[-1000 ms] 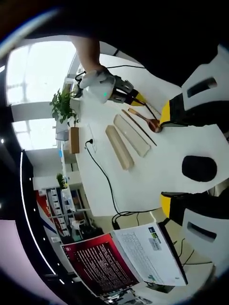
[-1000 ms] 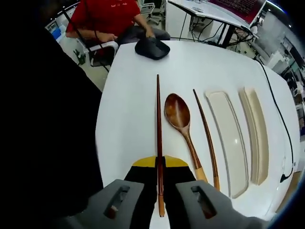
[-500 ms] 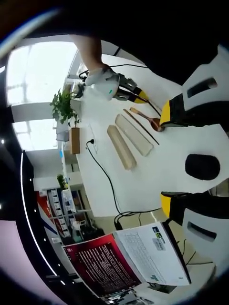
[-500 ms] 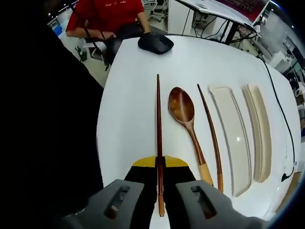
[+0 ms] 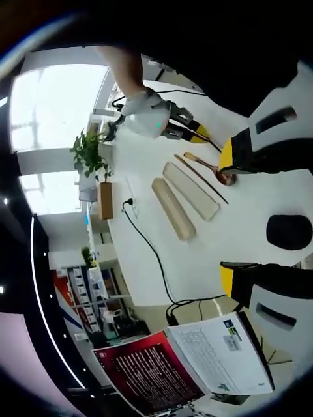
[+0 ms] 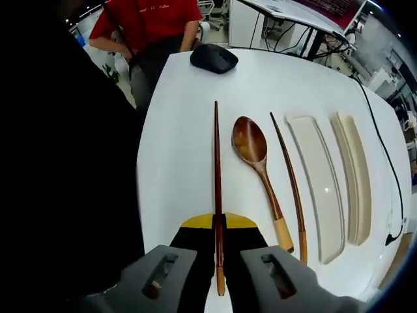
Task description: Arrange the utensils inside the cutlery case until each visible utensil rests in its matching compartment.
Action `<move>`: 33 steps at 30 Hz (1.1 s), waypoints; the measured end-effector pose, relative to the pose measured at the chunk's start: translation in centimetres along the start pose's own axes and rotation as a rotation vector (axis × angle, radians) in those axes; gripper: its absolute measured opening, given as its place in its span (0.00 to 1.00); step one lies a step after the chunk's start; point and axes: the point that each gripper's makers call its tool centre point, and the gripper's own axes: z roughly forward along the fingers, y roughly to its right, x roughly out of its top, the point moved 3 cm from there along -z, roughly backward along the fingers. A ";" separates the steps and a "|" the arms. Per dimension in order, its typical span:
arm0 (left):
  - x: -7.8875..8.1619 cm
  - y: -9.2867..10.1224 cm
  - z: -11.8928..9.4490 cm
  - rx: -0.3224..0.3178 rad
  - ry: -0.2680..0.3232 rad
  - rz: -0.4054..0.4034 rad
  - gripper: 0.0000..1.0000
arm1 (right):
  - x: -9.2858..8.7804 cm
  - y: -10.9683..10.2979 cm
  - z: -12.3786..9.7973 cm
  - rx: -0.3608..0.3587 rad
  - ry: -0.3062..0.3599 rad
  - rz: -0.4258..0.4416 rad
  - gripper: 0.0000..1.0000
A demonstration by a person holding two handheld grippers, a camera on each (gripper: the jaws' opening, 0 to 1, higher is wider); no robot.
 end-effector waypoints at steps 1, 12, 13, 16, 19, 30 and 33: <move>0.2 0.2 -0.1 -0.002 0.003 0.006 0.56 | 0.0 0.0 0.0 -0.003 0.001 -0.002 0.00; 0.9 0.5 -0.4 0.012 0.008 -0.006 0.55 | 0.0 0.3 -0.5 -0.014 0.015 0.008 0.00; 0.8 0.5 -0.5 0.016 0.006 -0.009 0.55 | 0.0 0.4 -0.6 -0.016 0.018 0.011 0.00; 0.5 0.1 -1.2 0.032 0.008 -0.025 0.55 | -0.1 0.6 -0.7 -0.023 0.016 0.000 0.00; -0.8 -0.9 -1.9 0.042 -0.012 -0.018 0.55 | -0.2 1.0 -0.7 -0.036 0.010 -0.018 0.00; 0.5 -1.6 -1.3 0.041 0.012 0.001 0.55 | 0.3 0.5 -0.7 -0.003 0.028 -0.016 0.00; 0.5 -1.6 -1.4 0.041 0.014 0.004 0.55 | 0.6 0.7 -0.8 -0.006 0.042 -0.011 0.00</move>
